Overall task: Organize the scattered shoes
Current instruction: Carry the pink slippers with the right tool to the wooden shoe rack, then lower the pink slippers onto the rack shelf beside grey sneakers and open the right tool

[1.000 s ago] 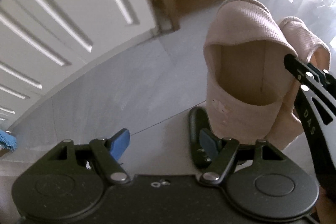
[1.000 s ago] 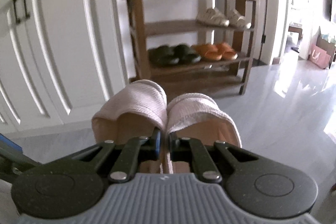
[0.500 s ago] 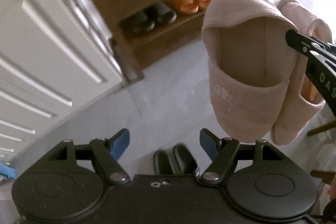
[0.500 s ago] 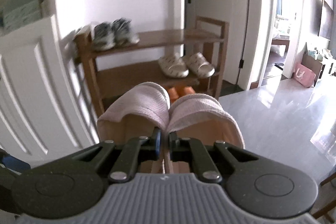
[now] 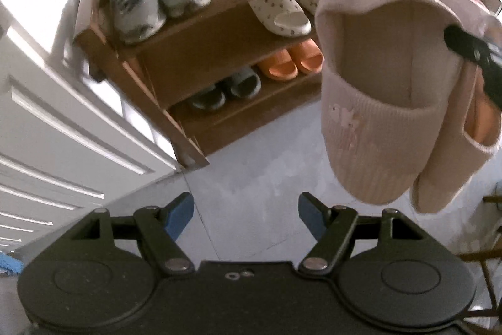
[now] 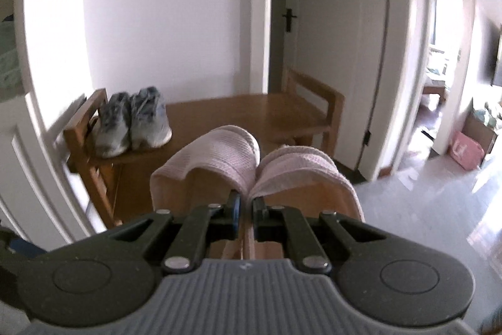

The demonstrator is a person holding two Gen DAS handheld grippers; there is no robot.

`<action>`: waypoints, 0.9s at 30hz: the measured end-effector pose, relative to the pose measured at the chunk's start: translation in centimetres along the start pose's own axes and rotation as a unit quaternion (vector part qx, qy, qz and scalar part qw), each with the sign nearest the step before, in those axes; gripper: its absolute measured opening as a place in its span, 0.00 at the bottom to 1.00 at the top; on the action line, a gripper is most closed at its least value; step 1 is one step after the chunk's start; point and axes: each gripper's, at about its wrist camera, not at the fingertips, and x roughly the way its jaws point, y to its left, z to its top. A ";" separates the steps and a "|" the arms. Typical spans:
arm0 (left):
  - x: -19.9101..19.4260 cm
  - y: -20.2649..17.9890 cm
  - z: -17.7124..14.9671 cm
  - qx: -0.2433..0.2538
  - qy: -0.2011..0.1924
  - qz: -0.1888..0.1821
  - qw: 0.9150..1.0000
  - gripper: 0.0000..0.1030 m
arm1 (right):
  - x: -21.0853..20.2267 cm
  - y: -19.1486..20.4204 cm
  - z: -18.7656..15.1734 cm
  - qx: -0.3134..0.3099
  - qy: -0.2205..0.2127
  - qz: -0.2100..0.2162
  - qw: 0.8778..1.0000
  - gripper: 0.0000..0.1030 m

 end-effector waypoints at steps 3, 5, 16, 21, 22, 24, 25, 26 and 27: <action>0.1 0.4 3.5 -0.009 -0.001 0.011 1.000 0.72 | 3.7 -0.6 2.8 -0.003 -0.004 0.018 1.000 0.09; 0.2 0.9 5.7 -0.021 -0.002 0.018 1.000 0.72 | 5.4 -0.7 4.3 -0.007 -0.006 0.027 1.000 0.09; 1.3 3.5 18.0 -0.085 0.004 0.037 0.996 0.72 | 17.9 -0.2 13.7 -0.026 0.014 0.099 0.995 0.09; 3.7 4.0 21.4 -0.080 0.020 0.024 0.996 0.72 | 24.4 1.4 16.3 -0.008 0.032 0.116 0.993 0.09; 4.1 4.1 22.0 -0.079 0.022 0.022 0.996 0.72 | 25.5 1.6 16.8 -0.001 0.038 0.117 0.992 0.09; 4.7 4.4 23.2 -0.076 0.023 0.020 0.997 0.72 | 27.3 2.2 17.5 0.003 0.047 0.121 0.992 0.09; 5.1 4.7 24.0 -0.074 0.023 0.020 0.997 0.72 | 28.7 2.7 18.0 0.004 0.054 0.123 0.991 0.09; 5.3 4.8 24.3 -0.075 0.023 0.019 0.997 0.72 | 29.2 2.8 18.2 0.003 0.056 0.124 0.991 0.09; 5.7 5.2 25.0 -0.077 0.024 0.018 0.997 0.72 | 30.4 3.2 18.5 0.003 0.065 0.125 0.990 0.09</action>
